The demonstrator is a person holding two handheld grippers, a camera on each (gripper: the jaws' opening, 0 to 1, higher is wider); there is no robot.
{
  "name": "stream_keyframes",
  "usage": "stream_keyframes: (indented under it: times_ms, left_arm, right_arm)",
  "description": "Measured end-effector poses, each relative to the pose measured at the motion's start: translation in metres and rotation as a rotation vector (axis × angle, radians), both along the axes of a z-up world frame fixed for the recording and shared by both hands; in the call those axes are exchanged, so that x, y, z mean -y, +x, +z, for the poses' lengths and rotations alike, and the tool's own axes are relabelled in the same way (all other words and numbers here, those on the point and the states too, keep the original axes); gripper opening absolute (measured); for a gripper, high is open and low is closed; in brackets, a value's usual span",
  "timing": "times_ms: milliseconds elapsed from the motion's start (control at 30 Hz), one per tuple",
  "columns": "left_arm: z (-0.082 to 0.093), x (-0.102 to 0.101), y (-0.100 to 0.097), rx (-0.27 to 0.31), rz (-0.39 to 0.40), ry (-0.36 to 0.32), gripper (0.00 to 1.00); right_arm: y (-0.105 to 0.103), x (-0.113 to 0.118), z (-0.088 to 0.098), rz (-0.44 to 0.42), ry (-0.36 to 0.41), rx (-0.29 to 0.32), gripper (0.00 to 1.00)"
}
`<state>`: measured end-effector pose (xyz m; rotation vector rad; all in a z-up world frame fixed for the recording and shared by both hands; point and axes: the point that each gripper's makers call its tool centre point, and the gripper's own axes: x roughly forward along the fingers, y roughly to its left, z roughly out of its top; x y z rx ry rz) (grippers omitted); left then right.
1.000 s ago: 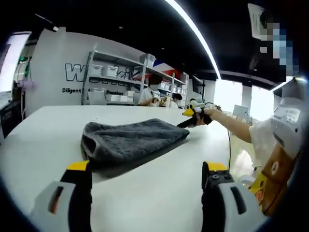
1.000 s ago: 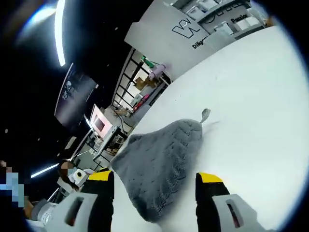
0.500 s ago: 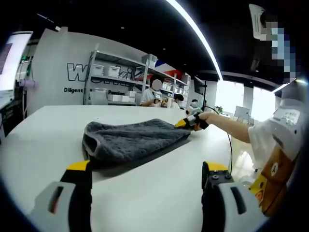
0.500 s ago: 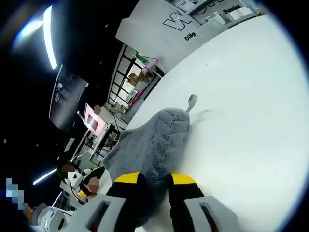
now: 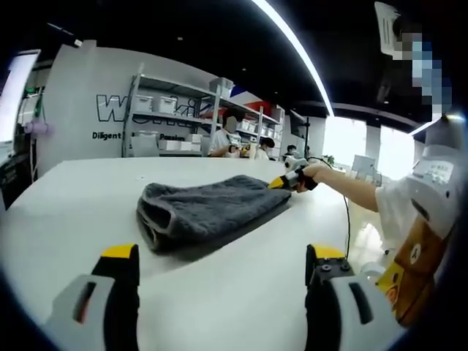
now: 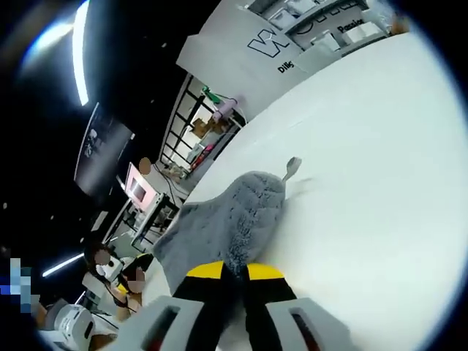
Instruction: Fold the towel on the table until its edges align and the towel forms a compact rectangular stack.
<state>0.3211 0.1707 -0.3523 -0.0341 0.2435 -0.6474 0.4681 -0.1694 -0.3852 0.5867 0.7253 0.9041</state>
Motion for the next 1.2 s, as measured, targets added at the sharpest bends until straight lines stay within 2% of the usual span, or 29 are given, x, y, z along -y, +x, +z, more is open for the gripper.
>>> stream_keyframes:
  times_ms: [200,333,467,733,900,1200]
  left_arm:
    - [-0.003,0.012,0.002,-0.018,-0.021,0.015,0.99]
    - [-0.004,0.019,0.004,-0.023,-0.025,0.023,0.99]
    - [-0.004,0.026,0.004,-0.027,-0.030,0.024,0.99]
    - [-0.003,0.022,0.004,-0.033,-0.025,0.026,0.99]
    - [-0.001,0.018,0.003,-0.029,-0.030,0.017,0.99]
    - [0.000,0.027,0.001,-0.017,-0.070,-0.011,0.99]
  right_arm:
    - [-0.013,0.070,-0.001,-0.094,-0.002,0.004,0.09]
    - [-0.012,0.114,-0.003,-0.150,0.020,0.004,0.09]
    - [-0.020,0.128,-0.008,-0.178,0.032,-0.006,0.09]
    - [-0.017,0.116,0.005,-0.165,0.058,0.018,0.09]
    - [-0.015,0.097,0.035,-0.153,0.118,0.053,0.08]
    - [-0.011,0.041,0.088,-0.072,0.116,0.131,0.08]
